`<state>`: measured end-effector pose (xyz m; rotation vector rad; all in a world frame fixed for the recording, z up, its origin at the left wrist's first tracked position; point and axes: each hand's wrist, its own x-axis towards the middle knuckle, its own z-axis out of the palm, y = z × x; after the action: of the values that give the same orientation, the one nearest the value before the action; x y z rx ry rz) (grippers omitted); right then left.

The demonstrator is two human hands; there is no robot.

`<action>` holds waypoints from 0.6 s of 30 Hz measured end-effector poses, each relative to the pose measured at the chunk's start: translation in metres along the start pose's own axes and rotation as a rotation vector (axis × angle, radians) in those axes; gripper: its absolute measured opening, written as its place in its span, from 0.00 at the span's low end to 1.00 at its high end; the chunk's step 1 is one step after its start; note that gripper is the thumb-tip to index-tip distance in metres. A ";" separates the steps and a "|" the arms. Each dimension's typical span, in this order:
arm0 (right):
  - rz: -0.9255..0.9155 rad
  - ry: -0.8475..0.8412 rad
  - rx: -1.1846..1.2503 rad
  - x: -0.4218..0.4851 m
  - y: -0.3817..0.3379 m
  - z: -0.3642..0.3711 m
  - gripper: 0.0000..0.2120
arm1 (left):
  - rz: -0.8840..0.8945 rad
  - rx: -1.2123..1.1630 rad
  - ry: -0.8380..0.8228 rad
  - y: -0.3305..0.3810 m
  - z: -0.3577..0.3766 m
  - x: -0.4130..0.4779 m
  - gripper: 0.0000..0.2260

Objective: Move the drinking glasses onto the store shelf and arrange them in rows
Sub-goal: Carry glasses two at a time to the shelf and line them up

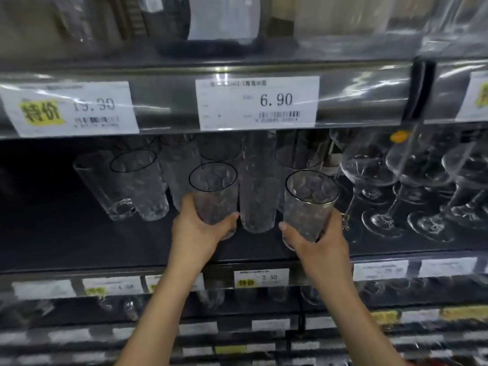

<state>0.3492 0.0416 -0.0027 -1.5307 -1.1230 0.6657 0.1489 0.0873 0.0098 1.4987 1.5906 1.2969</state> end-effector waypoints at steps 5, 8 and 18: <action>-0.014 -0.055 0.128 -0.002 0.002 -0.008 0.30 | -0.010 0.019 0.141 0.007 -0.005 -0.022 0.22; -0.033 -0.094 0.219 -0.011 -0.008 -0.010 0.25 | -0.015 -0.023 0.221 0.018 -0.017 -0.044 0.21; -0.075 -0.419 0.420 -0.070 -0.053 0.044 0.36 | -0.049 -0.026 0.405 0.023 -0.112 -0.118 0.23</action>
<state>0.2675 -0.0041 0.0258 -1.0104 -1.2430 1.1269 0.0794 -0.0568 0.0471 1.2242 1.8354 1.6625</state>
